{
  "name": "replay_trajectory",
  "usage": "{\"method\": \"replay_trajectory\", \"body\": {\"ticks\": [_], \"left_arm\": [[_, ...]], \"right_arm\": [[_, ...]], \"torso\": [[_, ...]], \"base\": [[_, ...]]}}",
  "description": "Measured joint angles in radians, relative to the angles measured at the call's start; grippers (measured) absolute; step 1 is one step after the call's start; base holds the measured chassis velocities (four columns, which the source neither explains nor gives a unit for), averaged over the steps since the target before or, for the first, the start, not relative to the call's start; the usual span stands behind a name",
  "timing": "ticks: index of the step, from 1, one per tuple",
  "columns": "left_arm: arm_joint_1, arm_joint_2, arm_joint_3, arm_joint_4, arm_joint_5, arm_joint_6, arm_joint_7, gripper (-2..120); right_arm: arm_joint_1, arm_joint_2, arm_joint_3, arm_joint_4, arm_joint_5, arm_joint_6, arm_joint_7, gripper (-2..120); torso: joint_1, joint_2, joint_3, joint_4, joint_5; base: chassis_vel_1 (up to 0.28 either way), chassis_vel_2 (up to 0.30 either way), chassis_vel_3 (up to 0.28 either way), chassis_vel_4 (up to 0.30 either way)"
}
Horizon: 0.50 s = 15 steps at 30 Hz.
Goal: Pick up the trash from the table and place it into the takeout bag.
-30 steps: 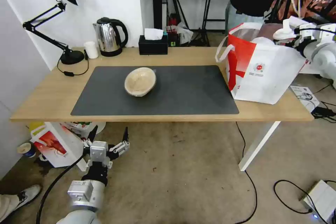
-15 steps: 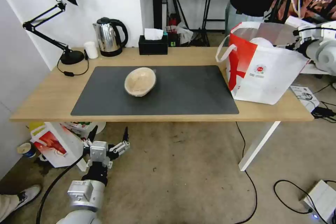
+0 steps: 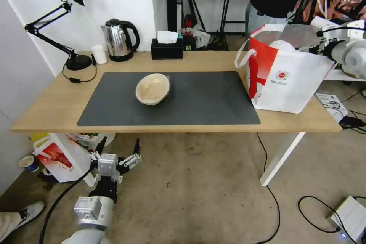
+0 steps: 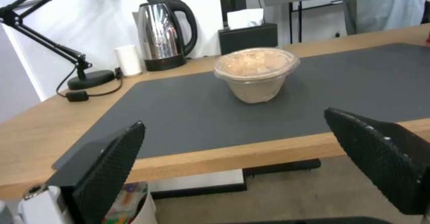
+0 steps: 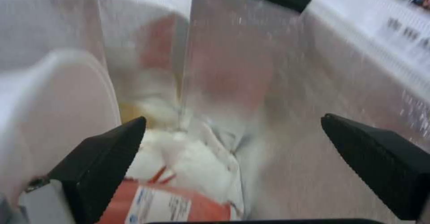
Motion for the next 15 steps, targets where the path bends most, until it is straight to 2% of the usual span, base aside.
{"method": "replay_trajectory", "body": {"ticks": [10, 15], "left_arm": [[0.0, 0.0, 0.0, 0.0, 0.0, 0.0, 0.0, 100], [0.0, 0.0, 0.0, 0.0, 0.0, 0.0, 0.0, 100]], "right_arm": [[-0.014, 0.006, 0.128, 0.025, 0.028, 0.076, 0.022, 100], [-0.07, 0.003, 0.222, 0.091, 0.031, 0.162, 0.06, 100]], "torso": [[0.0, 0.0, 0.0, 0.0, -0.0002], [0.0, 0.0, 0.0, -0.0001, 0.0]], "base": [[0.0, 0.0, 0.0, 0.0], [0.0, 0.0, 0.0, 0.0]]}}
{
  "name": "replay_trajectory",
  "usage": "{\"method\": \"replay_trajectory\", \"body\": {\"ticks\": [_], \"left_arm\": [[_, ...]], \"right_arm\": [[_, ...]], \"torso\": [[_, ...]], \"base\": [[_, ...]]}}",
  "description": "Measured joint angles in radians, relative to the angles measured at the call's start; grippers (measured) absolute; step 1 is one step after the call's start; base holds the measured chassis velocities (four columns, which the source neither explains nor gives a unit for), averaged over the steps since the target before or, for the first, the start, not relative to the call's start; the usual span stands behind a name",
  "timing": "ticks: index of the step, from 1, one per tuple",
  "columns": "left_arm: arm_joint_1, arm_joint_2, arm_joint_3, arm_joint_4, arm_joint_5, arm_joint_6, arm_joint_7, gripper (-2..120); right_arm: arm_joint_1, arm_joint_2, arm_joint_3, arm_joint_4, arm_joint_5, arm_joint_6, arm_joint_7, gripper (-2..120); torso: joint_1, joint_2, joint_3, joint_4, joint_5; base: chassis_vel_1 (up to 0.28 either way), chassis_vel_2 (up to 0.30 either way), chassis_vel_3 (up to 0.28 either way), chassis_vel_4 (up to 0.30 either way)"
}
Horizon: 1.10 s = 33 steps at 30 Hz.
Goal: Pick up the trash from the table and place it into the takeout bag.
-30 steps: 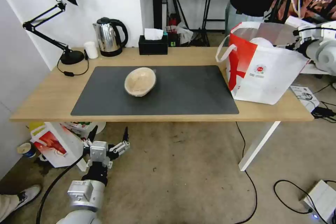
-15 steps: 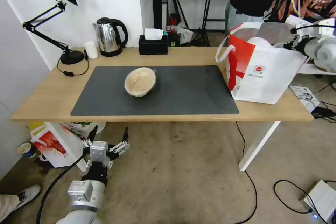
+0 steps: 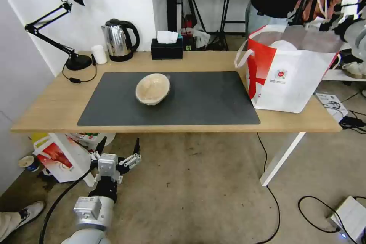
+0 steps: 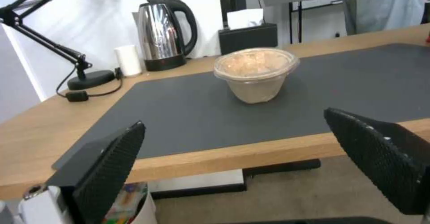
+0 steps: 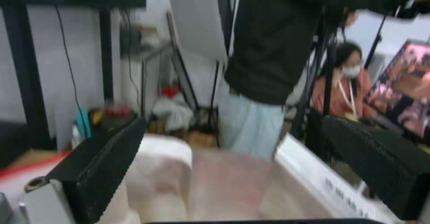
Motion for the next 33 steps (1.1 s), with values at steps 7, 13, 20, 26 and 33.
{"method": "replay_trajectory", "body": {"ticks": [7, 13, 20, 26, 33], "left_arm": [[0.0, 0.0, 0.0, 0.0, 0.0, 0.0, 0.0, 100], [0.0, 0.0, 0.0, 0.0, 0.0, 0.0, 0.0, 100], [0.0, 0.0, 0.0, 0.0, 0.0, 0.0, 0.0, 100], [0.0, 0.0, 0.0, 0.0, 0.0, 0.0, 0.0, 100], [0.0, 0.0, 0.0, 0.0, 0.0, 0.0, 0.0, 100]], "right_arm": [[-0.13, 0.002, 0.16, 0.116, 0.019, 0.173, 0.082, 100], [-0.299, 0.004, 0.32, 0.272, 0.04, 0.301, 0.121, 100], [-0.67, 0.066, 0.584, 0.626, 0.004, 0.408, 0.226, 100], [-1.046, 0.209, 0.739, 0.886, -0.177, 0.453, 0.262, 100], [-1.326, 0.401, 0.744, 1.004, -0.409, 0.484, 0.222, 100]], "torso": [[0.0, 0.0, 0.0, -0.0001, 0.0001], [0.0, 0.0, 0.0, 0.0, -0.0001], [0.0, 0.0, 0.0, 0.0005, -0.0006], [0.0, 0.0, 0.0, 0.0001, -0.0005], [0.0, 0.0, 0.0, 0.0, -0.0002]], "base": [[0.0, 0.0, 0.0, 0.0], [0.0, 0.0, 0.0, 0.0], [0.0, 0.0, 0.0, 0.0], [0.0, 0.0, 0.0, 0.0], [0.0, 0.0, 0.0, 0.0]]}}
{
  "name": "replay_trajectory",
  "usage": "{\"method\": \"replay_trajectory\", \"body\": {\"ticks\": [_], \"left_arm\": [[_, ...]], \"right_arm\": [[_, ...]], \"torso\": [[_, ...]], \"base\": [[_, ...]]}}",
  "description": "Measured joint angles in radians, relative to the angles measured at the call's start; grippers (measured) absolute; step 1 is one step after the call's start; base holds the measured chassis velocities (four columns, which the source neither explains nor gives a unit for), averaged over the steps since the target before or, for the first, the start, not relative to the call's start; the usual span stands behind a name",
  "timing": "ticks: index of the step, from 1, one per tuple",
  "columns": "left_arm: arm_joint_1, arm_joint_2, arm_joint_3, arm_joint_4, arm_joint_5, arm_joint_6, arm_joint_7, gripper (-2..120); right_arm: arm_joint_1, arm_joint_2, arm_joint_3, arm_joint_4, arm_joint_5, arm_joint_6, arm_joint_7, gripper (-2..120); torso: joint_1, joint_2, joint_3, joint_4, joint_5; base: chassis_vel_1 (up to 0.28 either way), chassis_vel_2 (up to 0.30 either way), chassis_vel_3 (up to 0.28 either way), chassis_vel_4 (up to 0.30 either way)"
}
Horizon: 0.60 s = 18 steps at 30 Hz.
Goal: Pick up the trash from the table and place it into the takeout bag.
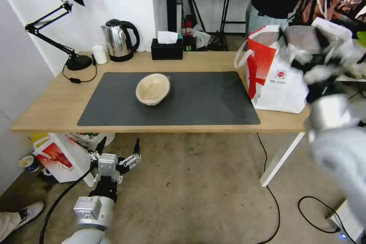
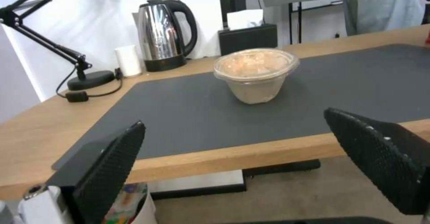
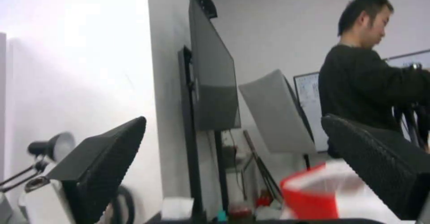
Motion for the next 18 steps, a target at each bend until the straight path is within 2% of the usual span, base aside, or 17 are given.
{"method": "replay_trajectory", "body": {"ticks": [2, 4, 6, 8, 10, 11, 14, 15, 18], "left_arm": [[0.0, 0.0, 0.0, 0.0, 0.0, 0.0, 0.0, 100], [0.0, 0.0, 0.0, 0.0, 0.0, 0.0, 0.0, 100], [0.0, 0.0, 0.0, 0.0, 0.0, 0.0, 0.0, 100], [0.0, 0.0, 0.0, 0.0, 0.0, 0.0, 0.0, 100], [0.0, 0.0, 0.0, 0.0, 0.0, 0.0, 0.0, 100], [0.0, 0.0, 0.0, 0.0, 0.0, 0.0, 0.0, 100], [0.0, 0.0, 0.0, 0.0, 0.0, 0.0, 0.0, 100], [0.0, 0.0, 0.0, 0.0, 0.0, 0.0, 0.0, 100], [0.0, 0.0, 0.0, 0.0, 0.0, 0.0, 0.0, 100]], "right_arm": [[-0.074, 0.075, -0.015, 0.017, -0.082, 0.017, -0.021, 100], [-0.099, 0.099, -0.021, 0.019, -0.113, 0.025, -0.031, 100], [-0.182, 0.187, -0.043, 0.021, -0.216, 0.057, -0.07, 100], [-0.2, 0.208, -0.048, 0.022, -0.237, 0.065, -0.078, 100], [-0.259, 0.282, -0.073, 0.02, -0.326, 0.105, -0.115, 100], [-0.259, 0.282, -0.073, 0.02, -0.326, 0.105, -0.115, 100], [-0.326, 0.368, -0.112, -0.009, -0.458, 0.2, -0.151, 100], [-0.326, 0.368, -0.112, -0.009, -0.458, 0.2, -0.151, 100], [-0.373, 0.457, -0.16, -0.063, -0.597, 0.323, -0.173, 100]], "torso": [[0.0, 0.0, 0.0, 0.0002, -0.0003], [0.0, 0.0, 0.0, 0.0001, -0.0002], [0.0, 0.0, 0.0, -0.0001, 0.0], [0.0, 0.0, 0.0, 0.0001, -0.0003], [0.0, 0.0, 0.0, 0.0002, -0.0003], [0.0, 0.0, 0.0, 0.0002, -0.0003], [0.0, 0.0, 0.0, 0.0001, -0.0001], [0.0, 0.0, 0.0, 0.0001, -0.0001], [0.0, 0.0, 0.0, 0.0001, -0.0001]], "base": [[0.0, 0.0, 0.0, 0.0], [0.0, 0.0, 0.0, 0.0], [0.0, 0.0, 0.0, 0.0], [0.0, 0.0, 0.0, 0.0], [0.0, 0.0, 0.0, 0.0], [0.0, 0.0, 0.0, 0.0], [0.0, 0.0, 0.0, 0.0], [0.0, 0.0, 0.0, 0.0], [0.0, 0.0, 0.0, 0.0]]}}
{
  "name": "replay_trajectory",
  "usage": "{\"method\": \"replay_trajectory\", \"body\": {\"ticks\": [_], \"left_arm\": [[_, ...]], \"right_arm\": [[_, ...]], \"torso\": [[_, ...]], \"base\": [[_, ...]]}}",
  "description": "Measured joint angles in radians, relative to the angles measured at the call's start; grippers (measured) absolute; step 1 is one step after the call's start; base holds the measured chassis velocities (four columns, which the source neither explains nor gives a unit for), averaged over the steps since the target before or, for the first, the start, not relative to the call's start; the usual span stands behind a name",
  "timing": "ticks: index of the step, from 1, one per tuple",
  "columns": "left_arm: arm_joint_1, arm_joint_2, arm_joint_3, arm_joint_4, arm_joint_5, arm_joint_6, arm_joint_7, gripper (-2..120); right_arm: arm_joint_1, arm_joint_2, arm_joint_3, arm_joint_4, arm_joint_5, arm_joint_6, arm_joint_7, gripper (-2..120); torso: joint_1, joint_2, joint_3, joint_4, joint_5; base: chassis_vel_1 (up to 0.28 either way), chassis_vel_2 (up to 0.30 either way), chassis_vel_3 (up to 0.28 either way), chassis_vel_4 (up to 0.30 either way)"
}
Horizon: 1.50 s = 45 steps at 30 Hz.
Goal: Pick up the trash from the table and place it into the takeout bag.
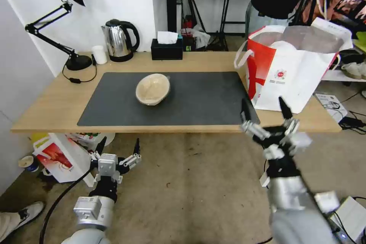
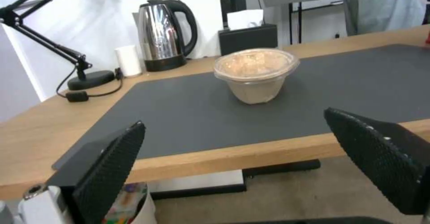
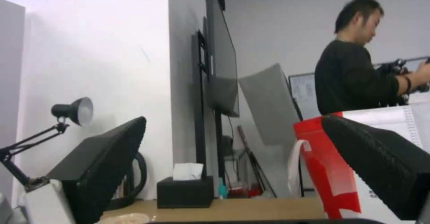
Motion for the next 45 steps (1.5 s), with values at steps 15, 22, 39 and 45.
{"method": "replay_trajectory", "body": {"ticks": [15, 22, 39, 45], "left_arm": [[0.0, 0.0, 0.0, 0.0, 0.0, 0.0, 0.0, 100], [0.0, 0.0, 0.0, 0.0, 0.0, 0.0, 0.0, 100], [0.0, 0.0, 0.0, 0.0, 0.0, 0.0, 0.0, 100], [0.0, 0.0, 0.0, 0.0, 0.0, 0.0, 0.0, 100]], "right_arm": [[-0.036, 0.116, -0.075, -0.218, -0.223, 0.171, 0.023, 100], [-0.049, 0.121, -0.081, -0.237, -0.257, 0.19, 0.039, 100], [-0.084, 0.122, -0.083, -0.213, -0.276, 0.192, 0.05, 100], [-0.086, 0.121, -0.088, -0.208, -0.271, 0.19, 0.05, 100]], "torso": [[0.0, 0.0, 0.0, 0.0, 0.0003], [0.0, 0.0, 0.0, 0.0003, -0.0018], [0.0, 0.0, 0.0, -0.0002, 0.0014], [0.0, 0.0, 0.0, 0.0, 0.0009]], "base": [[0.0, 0.0, 0.0, 0.0], [0.0, 0.0, 0.0, 0.0], [0.0, 0.0, 0.0, 0.0], [0.0, 0.0, 0.0, 0.0]]}}
